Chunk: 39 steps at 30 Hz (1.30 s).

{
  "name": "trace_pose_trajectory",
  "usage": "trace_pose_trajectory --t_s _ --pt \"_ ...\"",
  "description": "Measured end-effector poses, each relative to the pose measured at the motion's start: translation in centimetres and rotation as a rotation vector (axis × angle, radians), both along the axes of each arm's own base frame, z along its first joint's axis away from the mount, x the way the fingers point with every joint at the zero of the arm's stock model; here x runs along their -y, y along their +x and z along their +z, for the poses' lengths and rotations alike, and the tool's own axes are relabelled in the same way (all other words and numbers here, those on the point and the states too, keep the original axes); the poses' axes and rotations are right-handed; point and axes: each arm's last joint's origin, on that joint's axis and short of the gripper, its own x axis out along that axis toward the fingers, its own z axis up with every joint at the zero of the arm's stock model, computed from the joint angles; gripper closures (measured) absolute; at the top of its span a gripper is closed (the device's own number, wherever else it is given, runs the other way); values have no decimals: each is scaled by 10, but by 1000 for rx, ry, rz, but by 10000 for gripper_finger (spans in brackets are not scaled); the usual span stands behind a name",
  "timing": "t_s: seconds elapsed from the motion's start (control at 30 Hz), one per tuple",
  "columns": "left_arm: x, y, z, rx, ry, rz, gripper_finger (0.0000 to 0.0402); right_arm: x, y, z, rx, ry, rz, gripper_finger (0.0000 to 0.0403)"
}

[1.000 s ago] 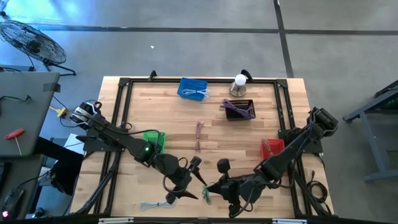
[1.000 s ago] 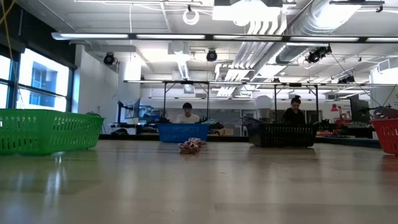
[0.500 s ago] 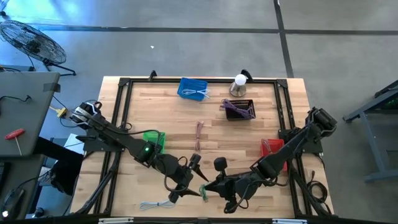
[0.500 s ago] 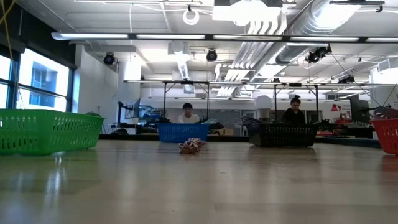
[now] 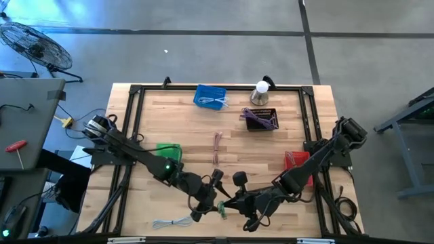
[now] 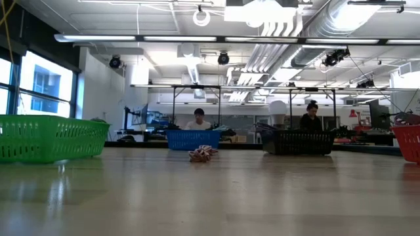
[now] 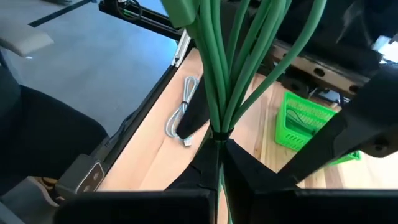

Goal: Pick & Place USB Port
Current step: Put the green charger cable into the green bin

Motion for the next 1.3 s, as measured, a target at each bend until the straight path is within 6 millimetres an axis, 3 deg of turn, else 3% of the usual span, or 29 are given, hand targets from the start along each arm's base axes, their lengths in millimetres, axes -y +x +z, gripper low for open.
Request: trace_pose_trajectory --t_s 0.4,0.63,0.93,1.07,1.3 --pt "0 -2 5 28 0 -14 268 0 -1 -2 -16 -2 8 403" --pt "0 -2 6 49 45 -36 384 0 -1 -3 -36 44 15 398" --pt "-3 -4 6 40 78 23 390 -5 -5 -5 -74 101 3 321" --pt "-7 -8 9 14 84 128 392 -8 -10 -7 -80 83 -34 301" --pt "-25 -54 21 -129 221 563 394 -14 -21 -14 -153 67 -59 298"
